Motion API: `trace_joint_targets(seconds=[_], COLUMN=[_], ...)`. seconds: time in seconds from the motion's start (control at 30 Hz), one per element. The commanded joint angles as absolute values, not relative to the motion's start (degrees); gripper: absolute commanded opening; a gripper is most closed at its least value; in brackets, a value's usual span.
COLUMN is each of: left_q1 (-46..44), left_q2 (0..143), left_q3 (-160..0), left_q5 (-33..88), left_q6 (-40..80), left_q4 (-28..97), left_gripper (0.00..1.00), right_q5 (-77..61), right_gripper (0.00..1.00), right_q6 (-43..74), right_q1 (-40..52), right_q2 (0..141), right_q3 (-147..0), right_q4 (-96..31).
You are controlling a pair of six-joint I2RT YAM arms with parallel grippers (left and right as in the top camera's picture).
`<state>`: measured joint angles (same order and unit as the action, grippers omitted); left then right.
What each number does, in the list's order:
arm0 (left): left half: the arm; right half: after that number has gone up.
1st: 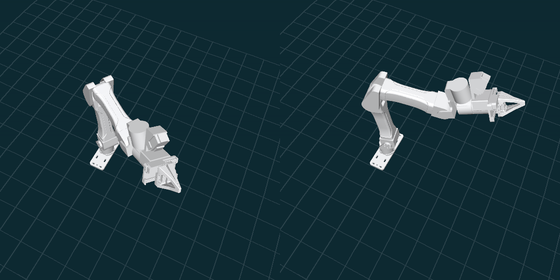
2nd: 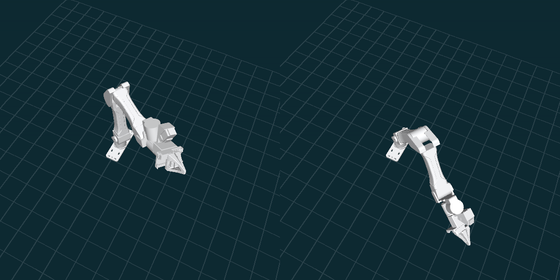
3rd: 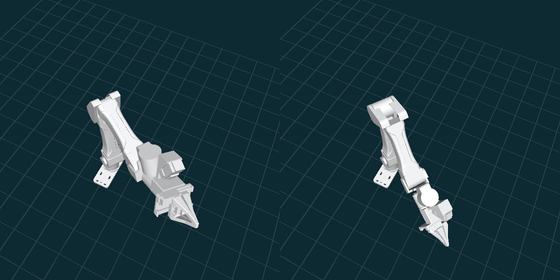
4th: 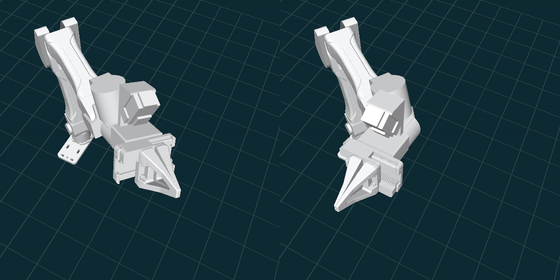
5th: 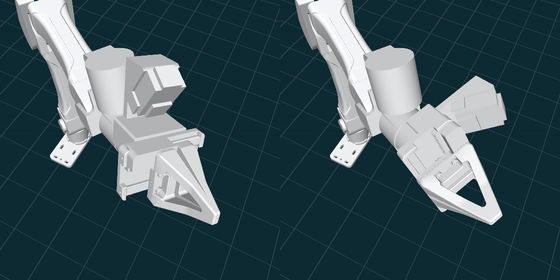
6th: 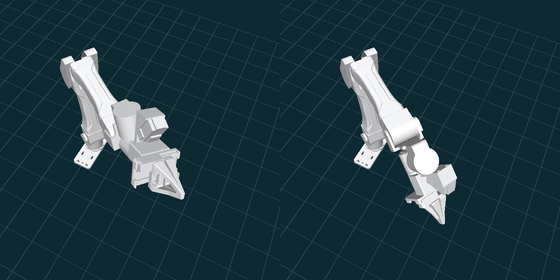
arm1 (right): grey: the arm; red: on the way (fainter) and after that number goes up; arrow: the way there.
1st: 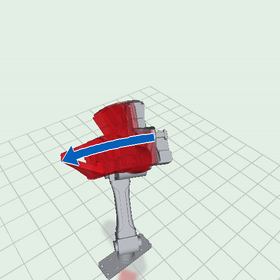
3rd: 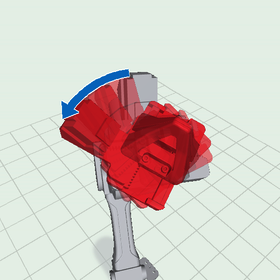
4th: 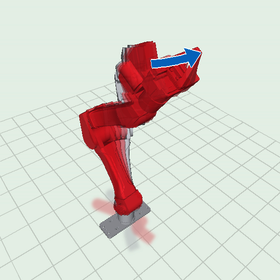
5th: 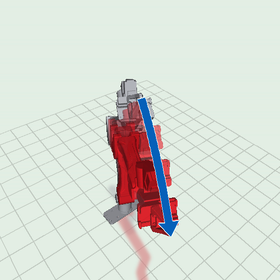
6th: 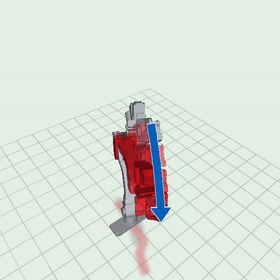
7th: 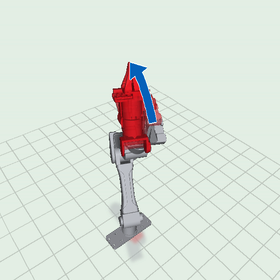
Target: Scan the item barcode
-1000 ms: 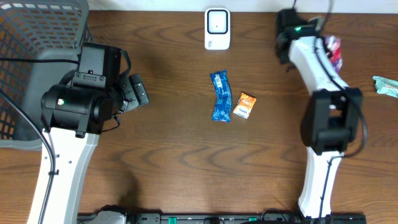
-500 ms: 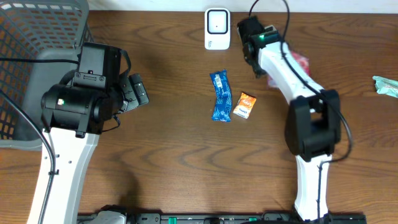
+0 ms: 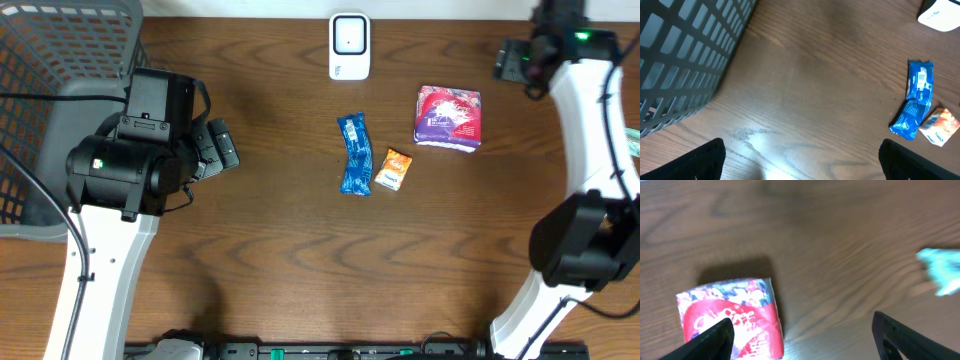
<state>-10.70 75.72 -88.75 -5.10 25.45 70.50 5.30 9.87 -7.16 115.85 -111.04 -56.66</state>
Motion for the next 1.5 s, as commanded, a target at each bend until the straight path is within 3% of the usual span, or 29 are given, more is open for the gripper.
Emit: trace_joint_targets(seconds=[0.0,0.57,0.7,0.9,1.03,1.13,1.27,1.47], left_q1=[-10.5,-10.5,-10.5,-10.5,-10.5,-10.5,-10.5,-10.5], left_q2=[75.3,75.3,75.3,75.3,75.3,75.3,75.3,75.3], left_q3=[-89.1,-89.1,-89.1,-89.1,-89.1,-89.1,-89.1,-89.1], left_q5=[-6.1,-6.1,-6.1,-6.1,-6.1,-6.1,-6.1,-6.1], left_q6=[25.1,25.1,25.1,25.1,25.1,25.1,25.1,25.1], left_q4=[70.7,70.7,70.7,70.7,70.7,70.7,70.7,70.7], left_gripper=[0.98,0.98,0.98,0.98,0.98,0.98,0.98,0.98], right_q5=[-14.2,-27.4,-26.4,-21.7,-26.3,-30.7,-31.8,-31.9], right_gripper=[0.81,0.82,0.7,0.62,0.28,0.11,0.01,0.01], right_q6=[9.1,9.2,9.2,9.3,9.4,10.4,12.9,16.8], right_q1=[-9.7,-10.1,-9.6,-8.8,-8.3,-7.0,-4.3,0.3], right_q2=[121.1,132.8,132.8,132.8,132.8,132.7,132.6,132.5], right_q3=[-110.7,-110.7,-109.7,-104.7,-103.4,-103.7,-106.0,-113.7], right_q4=[-57.3,-56.5,-57.9,-54.5,-52.2,-51.0,-50.5,-50.5])
